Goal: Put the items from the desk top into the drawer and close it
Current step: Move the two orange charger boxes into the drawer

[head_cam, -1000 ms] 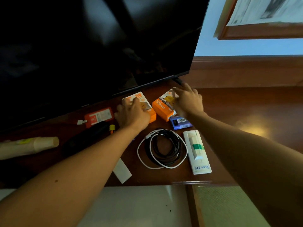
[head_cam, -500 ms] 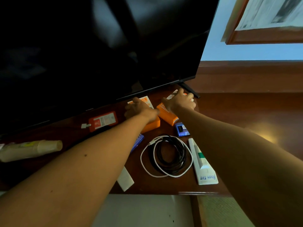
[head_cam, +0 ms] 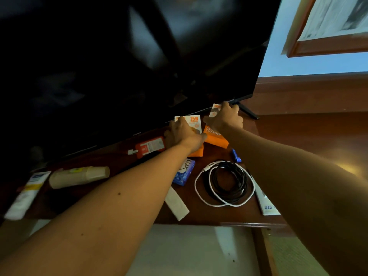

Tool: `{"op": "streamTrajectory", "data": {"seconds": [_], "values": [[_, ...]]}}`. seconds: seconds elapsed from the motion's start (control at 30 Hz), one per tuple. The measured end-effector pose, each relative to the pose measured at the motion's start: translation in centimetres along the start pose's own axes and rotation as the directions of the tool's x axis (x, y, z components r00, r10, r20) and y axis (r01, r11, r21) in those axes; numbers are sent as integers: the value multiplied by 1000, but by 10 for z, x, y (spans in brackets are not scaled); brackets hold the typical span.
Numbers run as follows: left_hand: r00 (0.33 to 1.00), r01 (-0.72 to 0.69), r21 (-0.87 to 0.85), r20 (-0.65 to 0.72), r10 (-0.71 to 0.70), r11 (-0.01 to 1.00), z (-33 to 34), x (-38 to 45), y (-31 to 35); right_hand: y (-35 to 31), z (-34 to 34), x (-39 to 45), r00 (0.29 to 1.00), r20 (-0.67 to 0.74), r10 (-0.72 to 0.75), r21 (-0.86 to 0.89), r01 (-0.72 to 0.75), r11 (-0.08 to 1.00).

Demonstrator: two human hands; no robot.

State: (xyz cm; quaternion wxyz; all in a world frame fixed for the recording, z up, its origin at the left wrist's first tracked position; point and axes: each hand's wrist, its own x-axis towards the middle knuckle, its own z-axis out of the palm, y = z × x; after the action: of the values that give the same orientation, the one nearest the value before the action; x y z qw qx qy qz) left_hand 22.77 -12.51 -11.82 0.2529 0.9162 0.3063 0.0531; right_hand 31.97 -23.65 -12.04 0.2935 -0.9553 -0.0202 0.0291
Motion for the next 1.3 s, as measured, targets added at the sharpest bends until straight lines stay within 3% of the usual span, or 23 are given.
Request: {"op": "streamTrajectory", "data": {"seconds": [0.27,0.5,0.6,0.8,1.1,1.3], "values": [[989,-145,-14,17,146,989,-46,-89,-40,11,-40,-120,999,-52,-10,61,13,998],[991,-62,-179,109,82,982,-59,-198,-103,32,-46,-272,997,-71,-19,12,20,1000],[983,-58,-220,158,94,974,-47,-248,-131,55,-31,-330,1000,4,-10,-6,10,1000],[948,-52,-125,306,88,991,-13,-320,-176,94,-14,-415,993,117,-20,-56,27,998],[904,-54,16,426,42,998,33,-343,-188,150,20,-424,937,339,84,-214,-10,977],[862,8,46,506,-30,999,64,-349,-181,175,41,-402,873,480,91,-298,65,952]]}}
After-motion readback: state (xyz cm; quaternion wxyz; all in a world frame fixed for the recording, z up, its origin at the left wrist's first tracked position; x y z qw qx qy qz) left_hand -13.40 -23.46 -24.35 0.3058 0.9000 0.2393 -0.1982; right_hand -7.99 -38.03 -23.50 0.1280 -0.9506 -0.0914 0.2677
